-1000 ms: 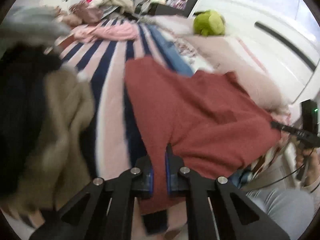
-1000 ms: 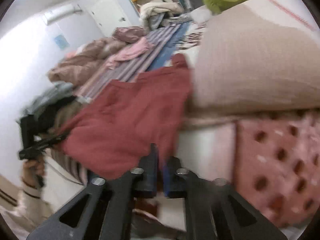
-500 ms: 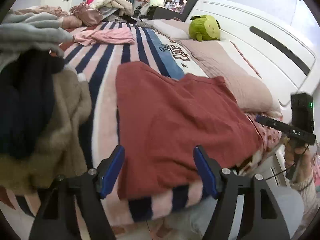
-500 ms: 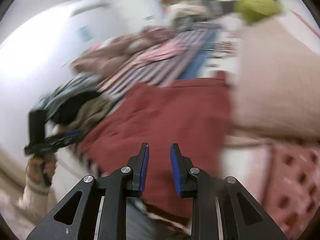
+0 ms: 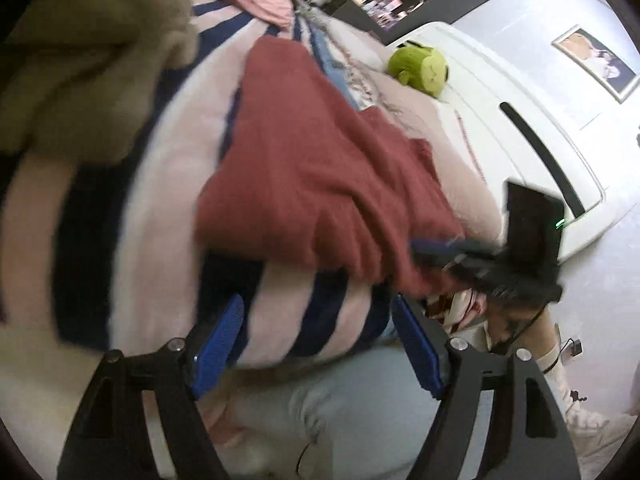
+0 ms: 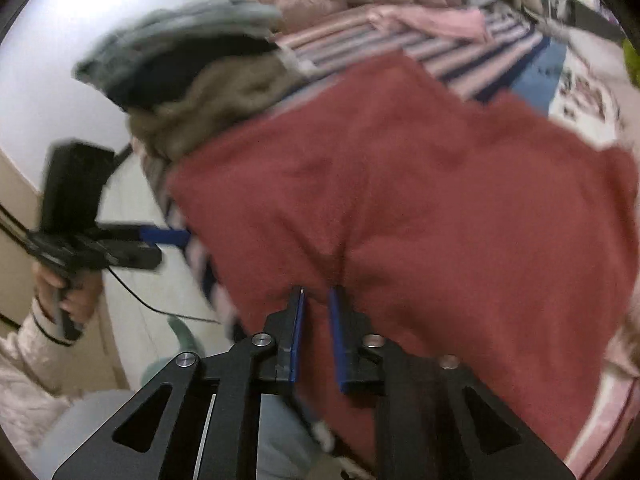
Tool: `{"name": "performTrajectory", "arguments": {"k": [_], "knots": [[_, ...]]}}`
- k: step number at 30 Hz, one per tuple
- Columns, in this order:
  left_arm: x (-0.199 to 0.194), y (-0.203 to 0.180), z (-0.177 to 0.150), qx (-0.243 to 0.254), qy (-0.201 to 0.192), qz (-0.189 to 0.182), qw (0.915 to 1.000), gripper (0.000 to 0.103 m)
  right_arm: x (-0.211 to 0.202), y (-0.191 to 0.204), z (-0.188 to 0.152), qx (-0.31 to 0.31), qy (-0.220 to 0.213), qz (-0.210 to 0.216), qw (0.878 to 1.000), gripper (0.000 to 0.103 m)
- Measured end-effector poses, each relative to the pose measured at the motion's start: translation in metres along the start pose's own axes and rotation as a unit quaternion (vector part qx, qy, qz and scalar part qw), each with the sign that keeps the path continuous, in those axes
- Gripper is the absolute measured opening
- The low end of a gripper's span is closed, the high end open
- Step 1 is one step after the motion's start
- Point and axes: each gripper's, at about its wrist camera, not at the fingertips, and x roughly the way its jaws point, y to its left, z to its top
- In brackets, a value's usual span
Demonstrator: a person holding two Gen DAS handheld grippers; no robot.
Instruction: Fold small clothes
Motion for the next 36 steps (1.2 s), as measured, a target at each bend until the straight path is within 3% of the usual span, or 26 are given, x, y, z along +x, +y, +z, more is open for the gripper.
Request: {"name": "performTrajectory", "arguments": {"k": [4, 6, 8, 10, 11, 15, 18, 21, 23, 26, 28, 31, 33, 36], "knots": [[0.007, -0.016, 0.022, 0.039, -0.045, -0.005, 0.9982, 0.071, -0.016, -0.002, 0.001, 0.029, -0.028, 0.016, 0.999, 0.009], [0.014, -0.019, 0.033, 0.039, -0.05, 0.0, 0.998, 0.059, -0.029, 0.008, 0.0, 0.006, -0.045, 0.027, 0.999, 0.01], [0.02, -0.023, 0.043, 0.043, -0.056, 0.014, 0.9974, 0.032, -0.03, 0.013, -0.002, -0.003, -0.039, 0.019, 0.999, 0.01], [0.02, -0.032, 0.049, 0.054, -0.072, 0.018, 0.9958, 0.014, -0.017, 0.009, -0.009, 0.005, -0.017, 0.011, 1.0, 0.01], [0.017, -0.038, 0.051, 0.063, -0.078, 0.016, 0.9949, 0.012, -0.013, 0.004, -0.012, 0.014, -0.011, 0.012, 1.0, 0.009], [0.012, -0.077, 0.058, 0.138, -0.088, 0.046, 0.9854, 0.01, -0.035, -0.007, -0.023, 0.039, -0.052, 0.025, 0.998, 0.01], [0.014, -0.11, 0.067, 0.18, -0.087, 0.037, 0.979, 0.008, -0.077, -0.019, -0.038, 0.065, -0.114, 0.019, 0.991, 0.01], [0.024, -0.143, 0.072, 0.233, -0.084, 0.05, 0.9675, 0.008, -0.118, -0.035, -0.062, 0.102, -0.165, -0.015, 0.981, 0.01], [0.041, -0.176, 0.07, 0.282, -0.065, 0.035, 0.9567, 0.008, -0.136, -0.044, -0.075, 0.124, -0.186, -0.036, 0.974, 0.01], [0.075, -0.211, 0.056, 0.343, -0.001, -0.006, 0.9393, 0.008, -0.157, -0.058, -0.101, 0.164, -0.211, -0.06, 0.962, 0.01], [0.112, -0.226, 0.041, 0.371, 0.078, -0.037, 0.9247, 0.008, -0.167, -0.064, -0.116, 0.187, -0.223, -0.065, 0.955, 0.01], [0.159, -0.224, 0.018, 0.376, 0.166, -0.046, 0.9106, 0.012, -0.172, -0.071, -0.134, 0.213, -0.233, -0.061, 0.947, 0.01], [0.164, -0.219, 0.01, 0.377, 0.172, -0.046, 0.9089, 0.013, -0.171, -0.073, -0.139, 0.222, -0.23, -0.061, 0.946, 0.01], [0.141, -0.215, 0.02, 0.347, 0.165, -0.08, 0.9199, 0.033, -0.171, -0.074, -0.132, 0.214, -0.225, -0.064, 0.948, 0.011]]}}
